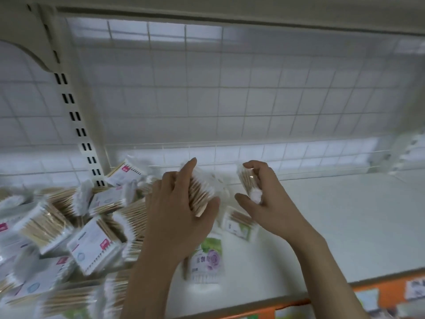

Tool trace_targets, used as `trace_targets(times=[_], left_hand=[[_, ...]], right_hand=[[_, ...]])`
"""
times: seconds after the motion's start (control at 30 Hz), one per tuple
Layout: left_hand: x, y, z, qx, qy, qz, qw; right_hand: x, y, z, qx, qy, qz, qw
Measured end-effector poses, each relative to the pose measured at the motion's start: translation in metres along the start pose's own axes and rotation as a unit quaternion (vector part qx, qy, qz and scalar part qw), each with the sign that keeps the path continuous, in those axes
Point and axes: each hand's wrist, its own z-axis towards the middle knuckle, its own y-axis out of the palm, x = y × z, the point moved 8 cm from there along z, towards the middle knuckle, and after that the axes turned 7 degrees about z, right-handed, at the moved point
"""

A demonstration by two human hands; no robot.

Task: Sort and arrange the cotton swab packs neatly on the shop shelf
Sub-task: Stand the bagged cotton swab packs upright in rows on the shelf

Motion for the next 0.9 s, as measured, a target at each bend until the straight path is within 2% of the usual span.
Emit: trace_targets(times=[0.2, 0.47, 0.63, 0.73, 0.9], left_hand=[[0.045, 0.025, 0.002, -0.011, 0.02, -0.062, 0.998], [0.117, 0.077, 0.002, 0.006, 0.004, -0.08, 0.997], [0.179, 0.129, -0.002, -0.009, 0.004, -0.094, 0.996], [0.209, 0.157, -0.003, -0.011, 0.0, -0.088, 0.996], [0.23, 0.188, -0.008, -0.029, -0.03, -0.084, 0.996]], right_hand=[[0.021, -0.047, -0.025, 0.003, 0.022, -0.056, 0.998], [0.077, -0.124, -0.051, -0.002, 0.034, -0.103, 0.994], [0.125, -0.188, -0.066, -0.039, 0.075, -0.097, 0.992], [0.147, -0.219, -0.071, -0.045, 0.093, -0.055, 0.993], [0.169, -0.257, -0.072, -0.021, 0.065, -0.1, 0.993]])
